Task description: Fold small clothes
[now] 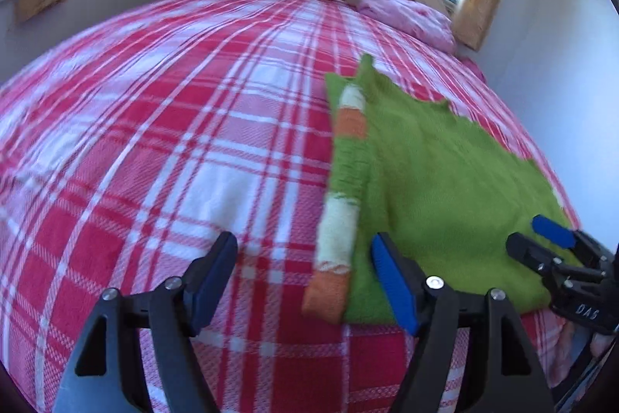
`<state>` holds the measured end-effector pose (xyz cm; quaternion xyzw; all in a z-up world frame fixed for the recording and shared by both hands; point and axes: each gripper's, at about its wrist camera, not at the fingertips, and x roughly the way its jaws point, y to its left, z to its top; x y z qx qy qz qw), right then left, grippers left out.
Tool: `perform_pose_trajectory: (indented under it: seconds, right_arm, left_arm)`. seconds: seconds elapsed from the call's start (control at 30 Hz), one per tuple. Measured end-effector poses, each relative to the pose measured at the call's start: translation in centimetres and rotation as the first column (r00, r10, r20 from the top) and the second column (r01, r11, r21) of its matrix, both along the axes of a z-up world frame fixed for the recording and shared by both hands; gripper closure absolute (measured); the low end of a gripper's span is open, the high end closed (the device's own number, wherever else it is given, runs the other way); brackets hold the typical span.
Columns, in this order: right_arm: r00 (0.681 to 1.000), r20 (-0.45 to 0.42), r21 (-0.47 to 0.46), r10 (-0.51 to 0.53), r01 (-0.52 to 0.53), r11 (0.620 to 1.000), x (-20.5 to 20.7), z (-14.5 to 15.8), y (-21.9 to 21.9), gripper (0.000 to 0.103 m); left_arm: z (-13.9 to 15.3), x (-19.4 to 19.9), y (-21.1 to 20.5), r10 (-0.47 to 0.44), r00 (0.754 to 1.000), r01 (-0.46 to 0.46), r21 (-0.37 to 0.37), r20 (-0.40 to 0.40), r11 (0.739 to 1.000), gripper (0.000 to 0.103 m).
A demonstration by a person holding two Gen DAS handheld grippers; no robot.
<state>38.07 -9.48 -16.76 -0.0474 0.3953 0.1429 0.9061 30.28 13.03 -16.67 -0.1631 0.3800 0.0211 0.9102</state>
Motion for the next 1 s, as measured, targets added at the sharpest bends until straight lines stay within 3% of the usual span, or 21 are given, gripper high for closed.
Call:
perform_pose_trajectory:
  seconds: [0.13,0.27,0.4,0.5,0.63,0.77,0.87,1.0]
  right_arm:
    - [0.997,-0.032,0.003,0.064,-0.064,0.998,1.6,-1.1,2.9,0.021]
    - [0.995,-0.034,-0.102,0.093,-0.096,0.99,1.0,-2.1,5.2,0.019]
    - [0.993,-0.034,-0.086,0.111,-0.114,0.99,0.2,-1.7,4.6,0.019]
    - [0.993,0.005,-0.105,0.12,-0.118,0.987,-0.8,-0.9,4.5,0.019]
    - [0.972,0.096,-0.167,0.216,-0.199,0.966,-3.4,0.3,6.3,0.02]
    - [0.951,0.113,-0.208,0.288,-0.261,0.943,-4.2,0.3,8.5,0.021]
    - [0.937,0.119,-0.254,0.328,-0.291,0.922,-4.7,-0.1,10.1,0.021]
    - [0.911,0.115,-0.328,0.397,-0.342,0.881,-5.5,-0.8,12.4,0.021]
  left_arm:
    - [0.0,-0.1,0.2,0.009,1.0,-0.009,-0.012,0.008,1.0,0.028]
    - [0.2,-0.4,0.4,0.032,0.999,-0.031,-0.013,0.028,0.999,0.028]
    - [-0.1,-1.3,2.2,0.055,0.997,-0.048,-0.115,0.055,0.992,0.028]
    - [0.1,-1.7,3.6,0.046,0.998,-0.039,-0.181,0.033,0.983,0.028]
    - [1.1,-2.3,4.8,0.017,0.999,-0.014,-0.077,0.03,0.997,0.028]
    - [1.9,-1.9,6.3,-0.006,0.999,0.005,0.029,0.035,1.0,0.02]
    - [1.7,-1.2,7.2,0.008,1.0,-0.01,0.103,0.018,0.995,0.02]
    - [1.0,-0.1,8.1,-0.004,1.0,0.005,0.075,-0.017,0.997,0.02]
